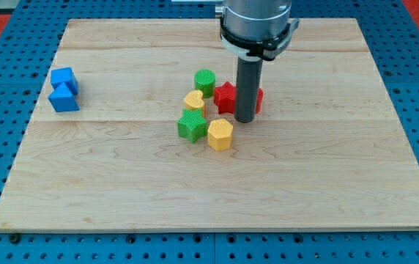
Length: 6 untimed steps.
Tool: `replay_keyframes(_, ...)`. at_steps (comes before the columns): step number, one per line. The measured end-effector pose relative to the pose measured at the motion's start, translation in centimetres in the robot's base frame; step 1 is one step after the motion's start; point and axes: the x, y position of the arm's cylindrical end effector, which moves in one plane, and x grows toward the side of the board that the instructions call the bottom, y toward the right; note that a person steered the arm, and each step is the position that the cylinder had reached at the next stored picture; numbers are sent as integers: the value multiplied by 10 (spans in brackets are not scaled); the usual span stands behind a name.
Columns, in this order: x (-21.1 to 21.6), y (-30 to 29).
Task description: Nudge the yellow hexagon down a bit
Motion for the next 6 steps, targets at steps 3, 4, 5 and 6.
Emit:
replay_keyframes(3, 7, 29)
replay_keyframes(4, 7, 29)
replay_keyframes(5, 7, 15)
replay_keyframes(6, 7, -20)
